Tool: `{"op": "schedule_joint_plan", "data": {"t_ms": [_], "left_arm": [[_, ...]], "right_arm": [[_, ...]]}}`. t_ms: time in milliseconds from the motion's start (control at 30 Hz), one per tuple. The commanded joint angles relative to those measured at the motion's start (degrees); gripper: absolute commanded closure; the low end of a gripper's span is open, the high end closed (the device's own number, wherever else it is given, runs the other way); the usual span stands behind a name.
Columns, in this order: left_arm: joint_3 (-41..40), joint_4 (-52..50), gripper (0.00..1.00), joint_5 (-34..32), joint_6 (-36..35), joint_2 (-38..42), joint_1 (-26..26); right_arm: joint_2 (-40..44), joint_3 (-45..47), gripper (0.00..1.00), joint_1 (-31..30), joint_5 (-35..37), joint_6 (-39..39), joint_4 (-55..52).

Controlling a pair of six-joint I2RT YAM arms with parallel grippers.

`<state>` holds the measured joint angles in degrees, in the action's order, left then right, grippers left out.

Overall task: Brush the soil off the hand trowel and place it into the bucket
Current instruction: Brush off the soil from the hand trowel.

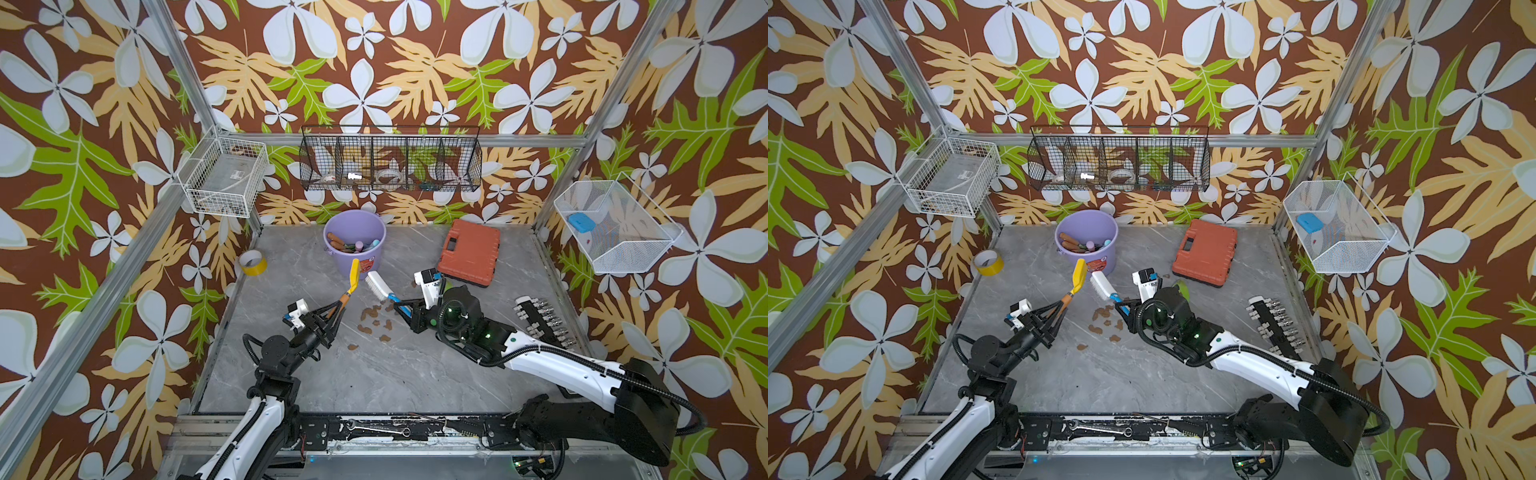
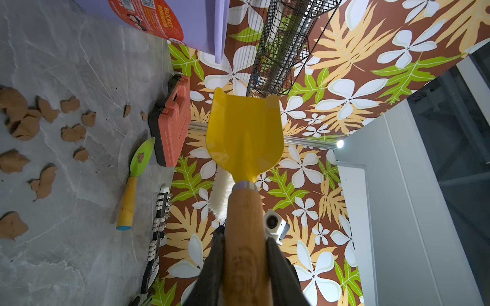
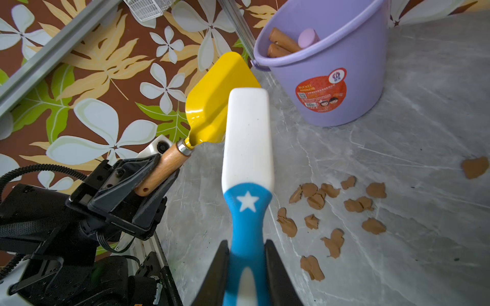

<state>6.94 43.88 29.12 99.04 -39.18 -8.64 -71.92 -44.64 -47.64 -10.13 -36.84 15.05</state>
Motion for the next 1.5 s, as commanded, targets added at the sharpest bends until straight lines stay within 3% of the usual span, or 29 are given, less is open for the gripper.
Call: {"op": "schedule_joint_plan", "data": {"t_ms": [0,200,533,667,800,900,967,1033,1100,1300,1400,1467], "left_arm": [[1.43,-3.09,1.0,1.63,-4.76,-0.56,0.17],[-1.42,9.61,1.0,2.04,1.14,-4.41,0.13],[-0.55,9.3,1.0,2.02,1.26,-3.11,0.14],[-0.61,9.74,1.0,1.69,1.45,-3.25,0.17],[-0.16,8.44,1.0,2.41,0.04,-4.31,0.13],[4.53,-5.43,1.0,4.08,-9.16,-4.85,0.13],[14.39,-29.32,1.0,1.77,-25.38,-5.72,-0.57],[27.77,-51.97,1.0,-6.76,-44.82,-9.83,-4.01],[35.58,-60.47,1.0,-13.9,-53.26,-13.12,-8.5],[48.97,-74.07,1.0,-29.02,-66.26,-20.95,-19.77],[54.56,-82.02,1.0,-45.55,-71.97,-25.5,-28.71],[55.9,-83.99,1.0,-52.28,-74.21,-27.08,-32.58]], "right_arm": [[1.51,-1.12,1.0,-0.05,2.81,1.85,0.21],[0.5,0.97,1.0,-0.68,-0.94,-0.66,6.91],[-3.03,1.66,1.0,-1.58,-2.42,-2.53,12.9],[-5.17,1.66,1.0,-3.27,-6.34,-3.73,15.53],[-1.65,4.12,1.0,-6.06,-5.7,-2.71,11.46],[5.96,4.97,1.0,-5.23,3.33,1.27,2.22],[10.04,3.56,1.0,-2.6,7.92,3.53,-3.74],[12.57,1.3,1.0,0.17,11.4,6.2,-8.95],[13.58,-1.22,1.0,1.77,14.17,8.69,-12.65],[11.86,-8.93,1.0,2.09,15.52,13.58,-17.89],[9.08,-11.59,1.0,2.1,12.66,13.78,-20.38],[6.45,-13.02,1.0,2.06,10.23,13.18,-22.27]]}}
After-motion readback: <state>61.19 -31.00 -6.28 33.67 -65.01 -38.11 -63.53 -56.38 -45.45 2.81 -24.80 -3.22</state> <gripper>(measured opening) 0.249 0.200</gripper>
